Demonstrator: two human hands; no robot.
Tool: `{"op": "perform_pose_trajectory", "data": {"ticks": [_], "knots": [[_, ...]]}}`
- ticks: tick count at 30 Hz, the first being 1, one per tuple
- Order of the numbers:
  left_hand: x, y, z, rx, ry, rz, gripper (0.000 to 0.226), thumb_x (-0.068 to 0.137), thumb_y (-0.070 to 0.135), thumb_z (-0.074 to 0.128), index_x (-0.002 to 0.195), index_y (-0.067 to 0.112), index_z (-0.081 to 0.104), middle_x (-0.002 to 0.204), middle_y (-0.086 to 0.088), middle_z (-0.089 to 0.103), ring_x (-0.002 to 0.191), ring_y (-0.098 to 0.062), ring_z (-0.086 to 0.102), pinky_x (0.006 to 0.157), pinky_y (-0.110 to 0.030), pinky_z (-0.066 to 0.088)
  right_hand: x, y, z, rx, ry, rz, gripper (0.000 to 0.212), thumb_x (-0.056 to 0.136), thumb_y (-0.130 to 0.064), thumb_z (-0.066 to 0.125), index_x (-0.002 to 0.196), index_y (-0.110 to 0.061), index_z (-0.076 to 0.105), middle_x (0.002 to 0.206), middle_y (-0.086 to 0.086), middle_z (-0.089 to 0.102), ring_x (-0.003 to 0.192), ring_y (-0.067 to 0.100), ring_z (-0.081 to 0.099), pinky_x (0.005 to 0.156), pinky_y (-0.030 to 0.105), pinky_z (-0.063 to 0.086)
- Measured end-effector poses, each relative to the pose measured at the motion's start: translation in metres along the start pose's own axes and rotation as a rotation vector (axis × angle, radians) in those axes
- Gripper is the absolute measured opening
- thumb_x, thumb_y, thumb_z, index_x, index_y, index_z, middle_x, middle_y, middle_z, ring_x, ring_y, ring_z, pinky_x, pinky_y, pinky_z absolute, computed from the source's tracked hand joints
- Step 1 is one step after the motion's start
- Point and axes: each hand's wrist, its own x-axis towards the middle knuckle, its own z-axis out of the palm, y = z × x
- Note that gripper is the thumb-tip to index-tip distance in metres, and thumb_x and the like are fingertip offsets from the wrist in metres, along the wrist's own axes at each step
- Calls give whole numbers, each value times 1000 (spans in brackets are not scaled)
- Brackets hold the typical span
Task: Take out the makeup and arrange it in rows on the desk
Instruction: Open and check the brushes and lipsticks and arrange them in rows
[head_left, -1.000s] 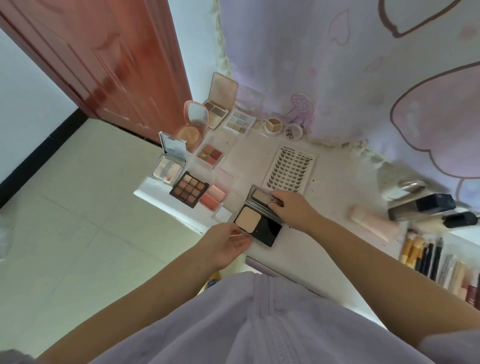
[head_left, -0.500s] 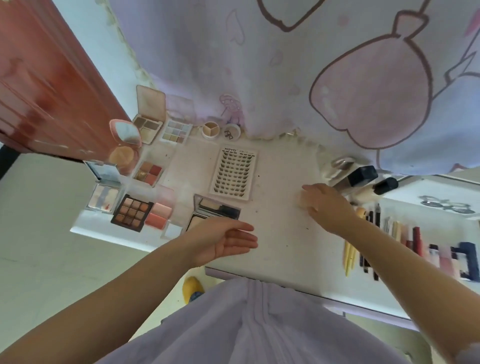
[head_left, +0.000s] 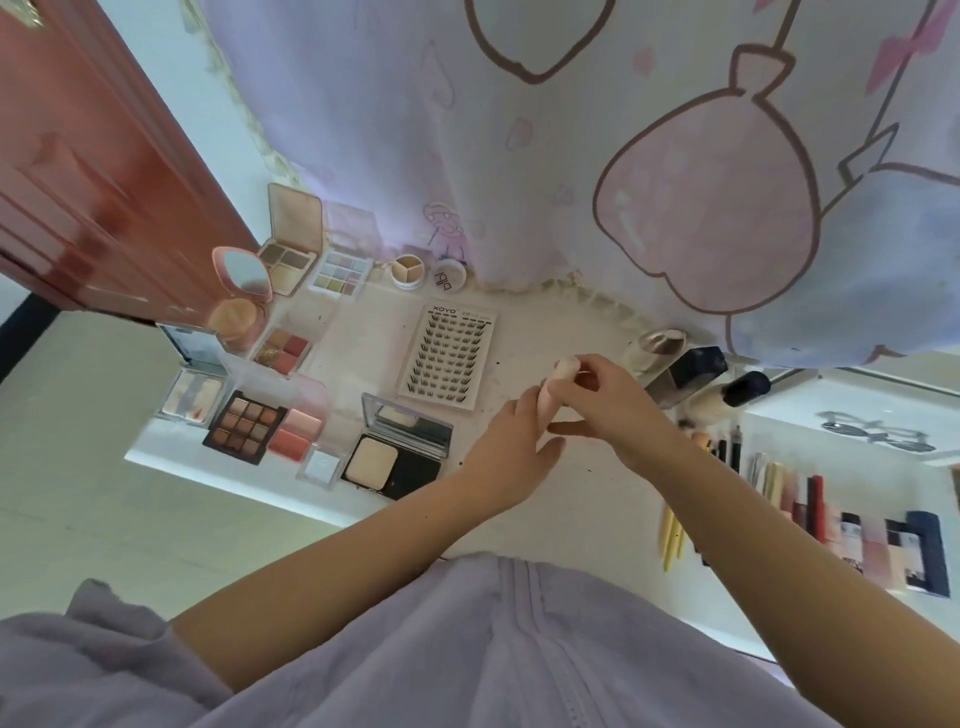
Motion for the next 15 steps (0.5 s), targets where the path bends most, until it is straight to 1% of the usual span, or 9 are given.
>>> {"op": "perform_pose_trajectory", "data": {"ticks": [2,4,6,8,9,10,12,13,15], "knots": [[-4,2,-11,107,68,48,43,97,27,45,135,12,33,120,-8,53,100,-26,57,74,-33,44,-6,-10,4,77,-23,7,25,87,-16,58,112,-16,56,107,4,65,99,14,64,80,34,58],[-10,4,-24,309,110,125,38,99,32,39,130,10,35,115,-8,55,91,-25,58,66,-31,39,-11,-18,7,-7,-9,-3,18,92,-28,53,105,-18,58,104,1,66,94,10,65,80,33,57],[-15,4,-36,505,132,210,38,99,38,35,127,11,35,109,-6,56,85,-23,57,62,-30,39,-14,-24,6,-139,9,-5,31,94,-44,48,94,-15,60,89,-3,64,77,9,63,70,28,55],[-18,3,-48,582,99,246,38,99,43,33,121,12,36,100,-5,58,79,-23,58,60,-31,38,-14,-29,5,-224,-15,-20,41,94,-46,46,81,-9,57,68,-2,53,56,10,50,55,24,43],[-19,2,-54,550,42,247,36,99,43,33,116,12,38,94,-5,59,75,-24,60,59,-33,41,-14,-32,5,-237,-46,-29,39,95,-42,47,78,-9,55,63,-1,47,51,9,44,51,23,38],[-21,3,-60,452,-33,233,33,99,43,33,112,12,39,89,-4,61,72,-25,63,59,-36,47,-14,-33,4,-240,-76,-41,34,95,-37,47,77,-9,55,61,0,44,48,9,41,49,23,35],[-25,9,-75,144,-188,160,31,99,41,35,109,13,43,88,-4,67,69,-21,68,67,-39,57,-14,-37,3,-238,-127,-84,29,96,-28,47,78,-8,56,62,2,44,50,9,40,48,23,33],[-26,10,-83,2,-259,117,32,99,41,35,111,13,46,90,-4,69,70,-20,70,71,-38,58,-16,-39,1,-229,-155,-114,27,97,-25,46,82,-6,59,65,3,47,53,10,43,49,23,36],[-25,11,-103,-252,-406,32,34,99,41,37,114,13,50,92,-7,70,74,-21,70,72,-34,59,-19,-43,-5,-174,-238,-166,22,97,-21,47,101,-6,62,77,2,57,65,10,53,56,22,43]]}}
